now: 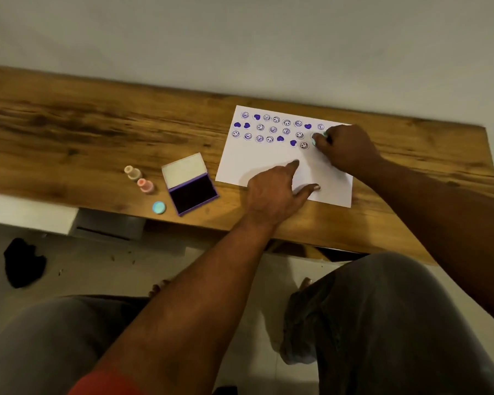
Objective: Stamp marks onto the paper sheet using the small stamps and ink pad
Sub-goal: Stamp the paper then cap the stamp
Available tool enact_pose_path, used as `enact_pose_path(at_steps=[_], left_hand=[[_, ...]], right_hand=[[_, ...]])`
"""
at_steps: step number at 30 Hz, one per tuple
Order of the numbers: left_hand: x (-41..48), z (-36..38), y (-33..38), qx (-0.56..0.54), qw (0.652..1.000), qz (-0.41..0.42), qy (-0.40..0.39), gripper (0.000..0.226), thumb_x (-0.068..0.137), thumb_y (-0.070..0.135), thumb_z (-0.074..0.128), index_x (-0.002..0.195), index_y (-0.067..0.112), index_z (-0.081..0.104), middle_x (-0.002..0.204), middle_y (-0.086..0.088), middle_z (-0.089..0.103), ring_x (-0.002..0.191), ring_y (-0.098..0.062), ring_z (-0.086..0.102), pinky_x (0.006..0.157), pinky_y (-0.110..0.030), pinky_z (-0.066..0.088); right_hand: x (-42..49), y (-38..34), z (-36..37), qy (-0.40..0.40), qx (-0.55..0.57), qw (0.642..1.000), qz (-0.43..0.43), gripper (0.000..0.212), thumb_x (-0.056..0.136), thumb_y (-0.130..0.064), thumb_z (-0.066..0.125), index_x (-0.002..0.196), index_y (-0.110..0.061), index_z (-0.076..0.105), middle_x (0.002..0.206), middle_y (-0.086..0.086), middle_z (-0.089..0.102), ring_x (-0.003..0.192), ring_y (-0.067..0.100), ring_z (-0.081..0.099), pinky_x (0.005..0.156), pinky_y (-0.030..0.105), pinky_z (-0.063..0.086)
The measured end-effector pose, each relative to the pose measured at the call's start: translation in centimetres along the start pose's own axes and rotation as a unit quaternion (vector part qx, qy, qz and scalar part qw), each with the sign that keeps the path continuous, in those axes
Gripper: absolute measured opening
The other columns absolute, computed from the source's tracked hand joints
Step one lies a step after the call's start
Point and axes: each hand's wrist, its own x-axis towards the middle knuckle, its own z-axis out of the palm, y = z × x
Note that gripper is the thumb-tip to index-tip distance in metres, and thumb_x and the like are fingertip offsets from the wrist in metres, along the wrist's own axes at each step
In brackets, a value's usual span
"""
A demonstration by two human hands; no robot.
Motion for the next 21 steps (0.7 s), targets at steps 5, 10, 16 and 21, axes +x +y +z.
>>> enact_pose_path(at_steps=[5,10,16,21], left_hand=[[0.2,0.2,0.2,0.004,1.000,-0.004,-0.002,0.084,0.088,0.083,0.053,0.145,0.023,0.064,0.122,-0.002,0.076,0.108,-0.022,0.073,0.083,-0.036,0.058],[0.2,0.3,0.3,-0.007,1.000,-0.011,-0.013,0.086,0.087,0.084,0.053,0.147,0.023,0.062,0.126,-0.002,0.075,0.111,-0.024,0.072,0.086,-0.037,0.058],[0.2,0.3,0.5,-0.018,1.000,-0.015,-0.011,0.084,0.087,0.084,0.052,0.146,0.024,0.062,0.128,-0.001,0.074,0.111,-0.024,0.072,0.089,-0.038,0.058],[0.2,0.2,0.5,-0.027,0.999,-0.018,-0.006,0.082,0.086,0.081,0.057,0.143,0.022,0.065,0.125,-0.003,0.075,0.108,-0.026,0.073,0.087,-0.039,0.058]], right_hand=[[0.2,0.5,0.3,0.014,-0.052,0.998,-0.030,0.047,0.106,-0.043,0.046,0.072,-0.011,0.051,0.078,0.025,0.066,0.073,0.041,0.058,0.062,0.035,0.032],[0.1,0.4,0.2,-0.008,-0.074,0.997,-0.011,0.048,0.106,-0.045,0.043,0.074,-0.011,0.053,0.080,0.024,0.067,0.067,0.031,0.048,0.063,0.034,0.034],[1.0,-0.9,-2.9,0.079,-0.079,0.993,-0.032,0.051,0.104,-0.050,0.044,0.080,-0.010,0.064,0.080,0.026,0.067,0.076,0.044,0.063,0.062,0.034,0.035],[0.5,-2.6,-3.6,0.200,-0.099,0.974,-0.030,0.052,0.104,-0.052,0.038,0.089,-0.012,0.067,0.074,0.018,0.067,0.070,0.041,0.063,0.056,0.036,0.036]])
